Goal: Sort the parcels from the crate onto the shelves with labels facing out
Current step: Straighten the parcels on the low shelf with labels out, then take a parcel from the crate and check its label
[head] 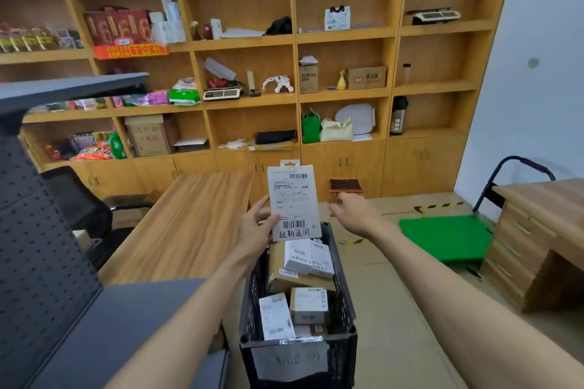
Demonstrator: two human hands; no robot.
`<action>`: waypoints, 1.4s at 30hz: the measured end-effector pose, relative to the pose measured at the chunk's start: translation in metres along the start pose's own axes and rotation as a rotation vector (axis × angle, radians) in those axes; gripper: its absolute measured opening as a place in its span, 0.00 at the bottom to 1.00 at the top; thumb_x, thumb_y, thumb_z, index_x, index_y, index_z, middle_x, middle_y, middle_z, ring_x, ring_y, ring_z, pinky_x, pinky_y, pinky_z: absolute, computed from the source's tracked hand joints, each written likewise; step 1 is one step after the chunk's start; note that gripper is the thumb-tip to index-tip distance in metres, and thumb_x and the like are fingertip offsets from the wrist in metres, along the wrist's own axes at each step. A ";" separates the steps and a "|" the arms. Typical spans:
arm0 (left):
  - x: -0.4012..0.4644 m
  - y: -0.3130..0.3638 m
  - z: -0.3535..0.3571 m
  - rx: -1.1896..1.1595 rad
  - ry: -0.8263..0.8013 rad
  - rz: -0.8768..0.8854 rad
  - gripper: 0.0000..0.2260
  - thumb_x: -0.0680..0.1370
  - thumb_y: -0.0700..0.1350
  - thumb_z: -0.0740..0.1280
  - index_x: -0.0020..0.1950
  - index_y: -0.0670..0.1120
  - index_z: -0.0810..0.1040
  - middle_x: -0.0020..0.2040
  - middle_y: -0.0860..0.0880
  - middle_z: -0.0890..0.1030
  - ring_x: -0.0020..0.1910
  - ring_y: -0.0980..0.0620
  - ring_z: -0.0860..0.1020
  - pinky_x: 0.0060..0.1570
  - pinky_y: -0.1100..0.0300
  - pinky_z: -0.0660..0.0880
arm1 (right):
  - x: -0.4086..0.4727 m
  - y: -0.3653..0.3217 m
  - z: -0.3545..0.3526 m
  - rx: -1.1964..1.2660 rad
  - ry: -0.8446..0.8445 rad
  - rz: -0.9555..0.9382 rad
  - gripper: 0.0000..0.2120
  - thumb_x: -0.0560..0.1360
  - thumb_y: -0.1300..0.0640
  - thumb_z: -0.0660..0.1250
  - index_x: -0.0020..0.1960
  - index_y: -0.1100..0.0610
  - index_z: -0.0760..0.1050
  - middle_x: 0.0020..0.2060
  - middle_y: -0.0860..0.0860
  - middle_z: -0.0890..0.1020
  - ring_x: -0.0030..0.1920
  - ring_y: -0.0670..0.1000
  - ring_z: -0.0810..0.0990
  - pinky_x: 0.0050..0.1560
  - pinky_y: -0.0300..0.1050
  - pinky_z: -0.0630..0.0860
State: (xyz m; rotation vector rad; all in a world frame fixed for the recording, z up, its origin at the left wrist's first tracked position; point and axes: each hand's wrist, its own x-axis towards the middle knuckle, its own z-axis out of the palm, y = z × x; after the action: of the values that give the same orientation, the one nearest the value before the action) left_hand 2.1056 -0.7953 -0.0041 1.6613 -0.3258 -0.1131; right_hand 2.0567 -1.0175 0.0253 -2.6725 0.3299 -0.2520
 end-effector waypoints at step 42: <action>0.309 -0.227 0.073 0.792 -0.270 -0.401 0.15 0.84 0.50 0.58 0.66 0.48 0.77 0.63 0.47 0.80 0.59 0.46 0.79 0.55 0.54 0.75 | 0.306 0.124 0.246 0.162 -0.469 0.284 0.13 0.80 0.55 0.57 0.38 0.56 0.67 0.31 0.52 0.73 0.32 0.53 0.72 0.36 0.47 0.66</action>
State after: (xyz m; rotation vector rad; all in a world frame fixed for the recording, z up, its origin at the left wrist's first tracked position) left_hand 2.4144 -0.9318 -0.2009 2.4924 -0.2458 -0.5708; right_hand 2.3814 -1.1110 -0.2100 -2.3919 0.5025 0.4112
